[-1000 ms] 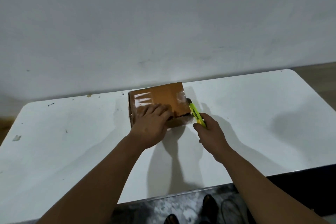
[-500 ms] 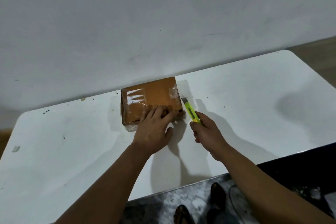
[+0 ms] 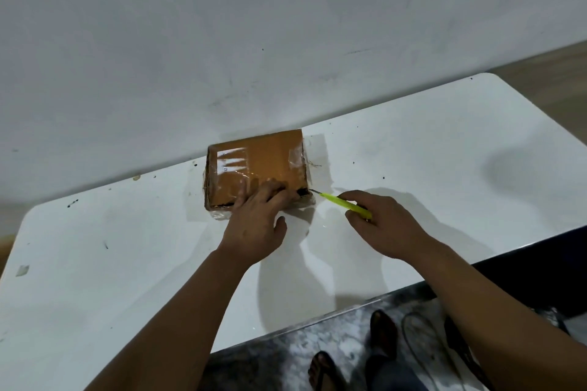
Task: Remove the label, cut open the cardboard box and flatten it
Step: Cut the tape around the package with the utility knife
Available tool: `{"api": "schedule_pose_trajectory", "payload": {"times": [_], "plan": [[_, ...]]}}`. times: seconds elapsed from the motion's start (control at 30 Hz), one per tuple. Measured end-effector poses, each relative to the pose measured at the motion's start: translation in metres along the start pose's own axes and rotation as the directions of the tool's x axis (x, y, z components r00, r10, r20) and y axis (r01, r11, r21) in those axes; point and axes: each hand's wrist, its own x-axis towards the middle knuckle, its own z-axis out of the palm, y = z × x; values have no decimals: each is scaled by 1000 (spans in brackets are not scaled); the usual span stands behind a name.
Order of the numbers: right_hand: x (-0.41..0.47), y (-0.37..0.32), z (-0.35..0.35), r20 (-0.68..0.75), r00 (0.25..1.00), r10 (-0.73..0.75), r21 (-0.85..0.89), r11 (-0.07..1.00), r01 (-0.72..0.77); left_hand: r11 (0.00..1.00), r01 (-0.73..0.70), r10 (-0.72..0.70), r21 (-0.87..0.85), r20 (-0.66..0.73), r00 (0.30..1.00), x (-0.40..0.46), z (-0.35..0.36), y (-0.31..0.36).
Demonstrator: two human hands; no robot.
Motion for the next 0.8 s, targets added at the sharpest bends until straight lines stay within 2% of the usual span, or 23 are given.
{"api": "schedule_pose_trajectory", "payload": {"times": [0.37, 0.5, 0.7, 0.8], "plan": [[26, -25, -39, 159, 985, -62, -281, 954, 105, 996, -11, 10, -87, -12, 1000, 6, -3, -5], [34, -31, -48, 205, 978, -42, -307, 946, 105, 996, 23, -23, -83, 10, 1000, 9, -5, -4], [35, -33, -46, 198, 980, -30, -308, 947, 92, 997, 23, -24, -74, -17, 1000, 10, -2, -6], [36, -39, -50, 249, 968, -13, -343, 934, 101, 997, 28, -28, -76, -10, 1000, 9, -3, -5]]}}
